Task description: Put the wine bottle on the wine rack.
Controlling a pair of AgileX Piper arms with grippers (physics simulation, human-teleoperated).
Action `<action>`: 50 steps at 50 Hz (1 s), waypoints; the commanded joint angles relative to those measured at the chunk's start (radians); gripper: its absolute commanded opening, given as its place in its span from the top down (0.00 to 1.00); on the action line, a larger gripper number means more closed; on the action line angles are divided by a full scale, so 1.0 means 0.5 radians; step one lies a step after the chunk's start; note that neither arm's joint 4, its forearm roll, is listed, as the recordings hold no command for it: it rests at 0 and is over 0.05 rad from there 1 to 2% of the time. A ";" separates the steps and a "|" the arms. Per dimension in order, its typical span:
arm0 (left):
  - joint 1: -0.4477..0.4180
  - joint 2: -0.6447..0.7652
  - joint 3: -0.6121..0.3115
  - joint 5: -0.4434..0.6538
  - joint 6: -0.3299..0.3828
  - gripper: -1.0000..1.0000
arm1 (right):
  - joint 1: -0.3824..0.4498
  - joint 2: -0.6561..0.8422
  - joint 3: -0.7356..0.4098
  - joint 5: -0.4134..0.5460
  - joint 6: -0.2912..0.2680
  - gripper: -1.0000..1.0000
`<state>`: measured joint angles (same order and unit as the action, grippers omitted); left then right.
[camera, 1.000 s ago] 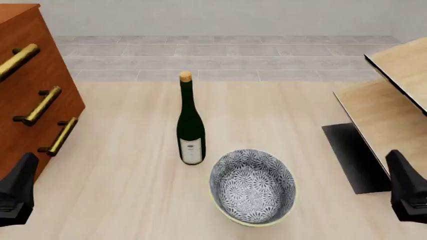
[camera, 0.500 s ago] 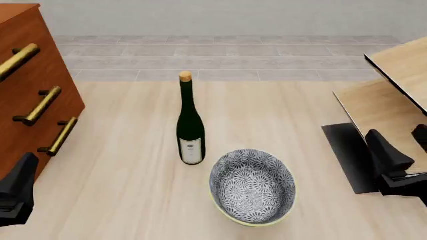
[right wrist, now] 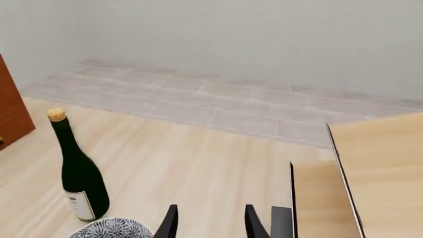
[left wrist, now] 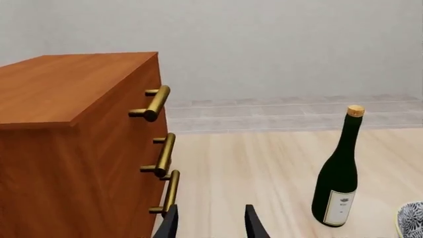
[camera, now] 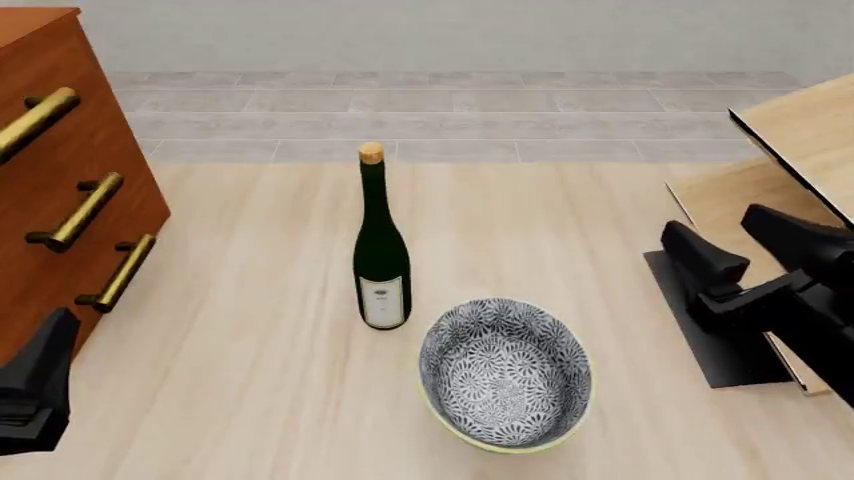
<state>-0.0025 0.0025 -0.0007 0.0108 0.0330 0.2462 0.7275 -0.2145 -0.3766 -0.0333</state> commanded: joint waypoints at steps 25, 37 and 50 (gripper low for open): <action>-0.003 0.018 0.000 -0.007 -0.019 0.00 | 0.372 0.497 -0.454 0.217 -0.018 0.00; -0.003 0.014 0.000 0.016 -0.016 0.00 | 0.441 0.573 -0.537 0.266 -0.017 0.00; -0.017 0.016 0.000 0.017 -0.005 0.00 | 0.581 0.688 -0.640 0.285 -0.015 0.00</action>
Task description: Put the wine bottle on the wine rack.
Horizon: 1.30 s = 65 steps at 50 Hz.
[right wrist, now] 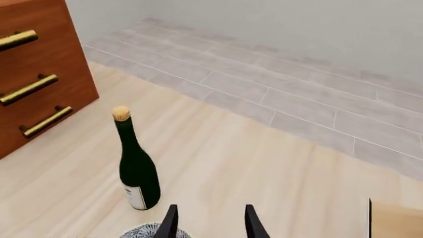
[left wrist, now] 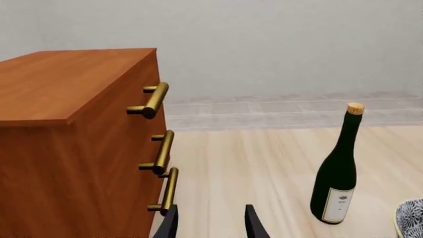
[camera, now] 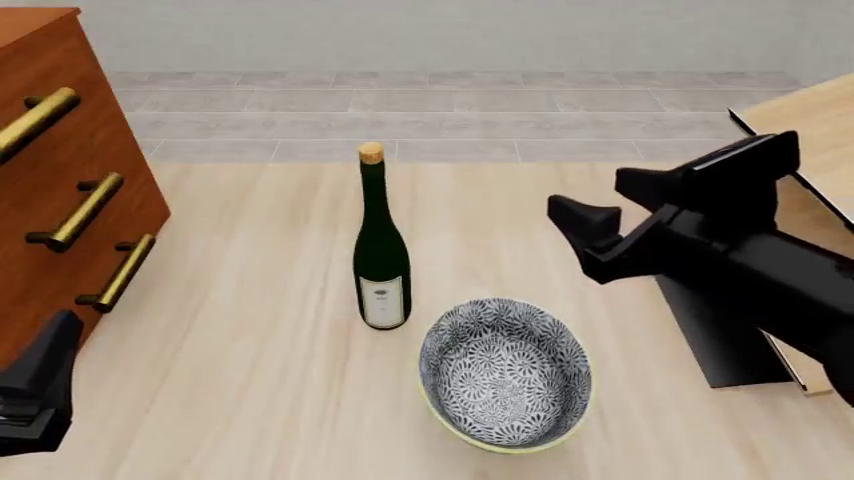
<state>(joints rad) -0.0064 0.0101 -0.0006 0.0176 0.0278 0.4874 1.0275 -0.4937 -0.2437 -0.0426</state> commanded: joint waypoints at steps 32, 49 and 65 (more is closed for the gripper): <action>-0.010 0.000 0.001 0.019 -0.027 0.00 | 0.310 0.417 -0.346 -0.077 -0.050 0.00; -0.023 0.014 0.000 0.007 -0.035 0.00 | 0.394 0.588 -0.468 -0.169 -0.052 0.00; -0.023 0.007 0.000 0.015 -0.046 0.00 | 0.444 0.680 -0.556 -0.210 -0.053 0.00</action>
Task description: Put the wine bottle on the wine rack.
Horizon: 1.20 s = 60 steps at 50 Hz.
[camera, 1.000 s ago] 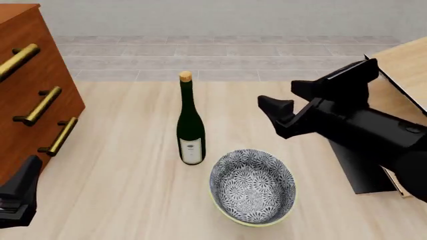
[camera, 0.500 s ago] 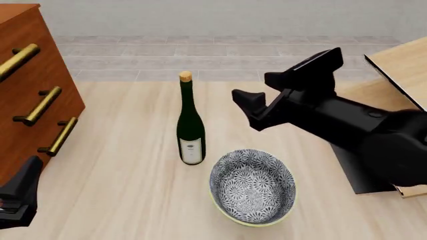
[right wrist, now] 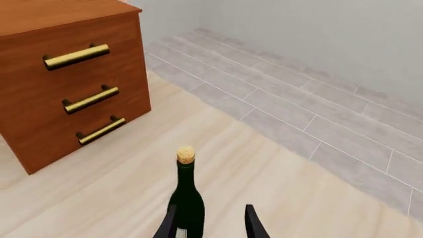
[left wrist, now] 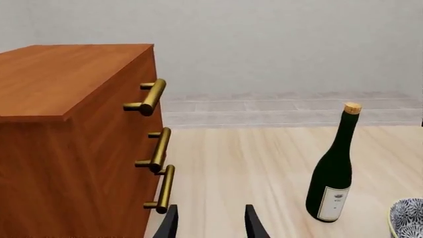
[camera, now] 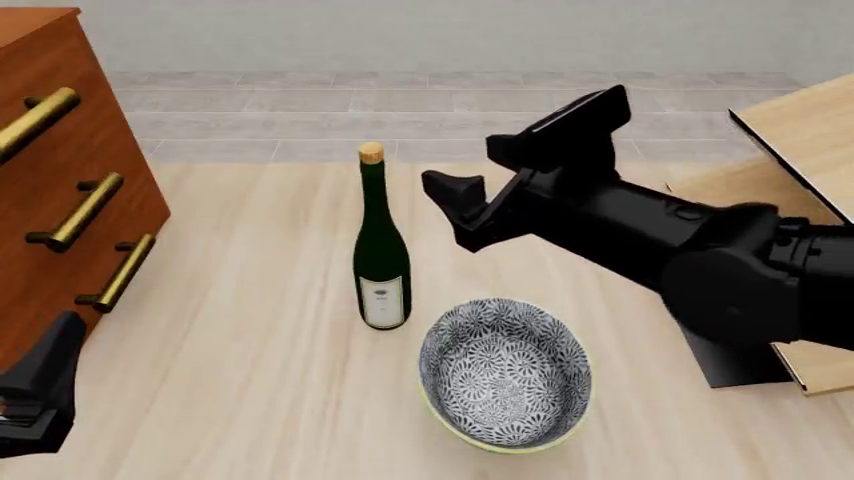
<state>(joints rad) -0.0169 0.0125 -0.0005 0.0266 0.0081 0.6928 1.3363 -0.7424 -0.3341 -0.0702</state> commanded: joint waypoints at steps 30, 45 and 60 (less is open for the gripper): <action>0.011 -0.019 0.000 0.028 -0.024 0.00 | 0.097 0.321 -0.246 -0.116 -0.027 0.00; 0.030 -0.022 0.000 0.020 -0.026 0.00 | 0.120 0.409 -0.313 -0.133 -0.008 0.00; 0.045 -0.024 0.000 0.012 -0.024 0.00 | 0.149 0.522 -0.361 -0.186 -0.010 0.00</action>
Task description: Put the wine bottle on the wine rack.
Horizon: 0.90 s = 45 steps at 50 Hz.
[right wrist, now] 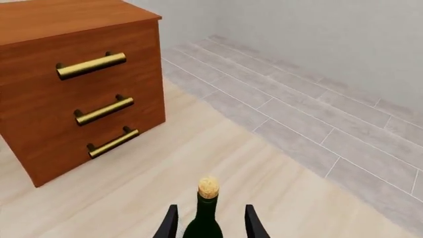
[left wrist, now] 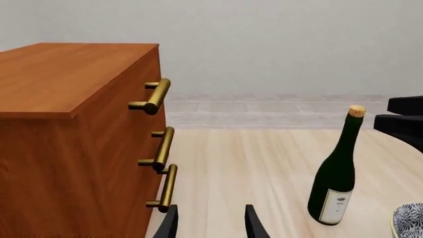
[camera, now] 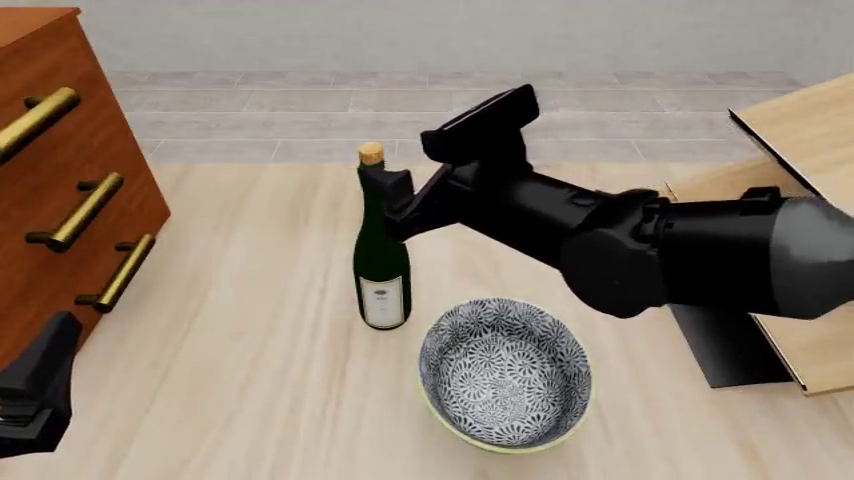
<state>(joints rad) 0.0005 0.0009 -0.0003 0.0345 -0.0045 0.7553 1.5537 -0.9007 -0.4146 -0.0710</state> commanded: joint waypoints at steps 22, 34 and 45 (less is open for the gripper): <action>0.038 -0.001 0.000 0.017 0.002 0.00 | 0.016 0.194 -0.079 -0.086 0.009 0.00; 0.054 -0.001 0.000 0.009 0.011 0.00 | 0.015 0.247 -0.110 -0.109 0.030 0.00; 0.066 -0.001 -0.002 0.007 0.013 0.00 | 0.019 0.302 -0.149 -0.131 0.045 0.00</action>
<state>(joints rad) 0.0277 0.0002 -0.0006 0.0385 0.0002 0.7634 1.6798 -0.9585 -0.4708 -0.0550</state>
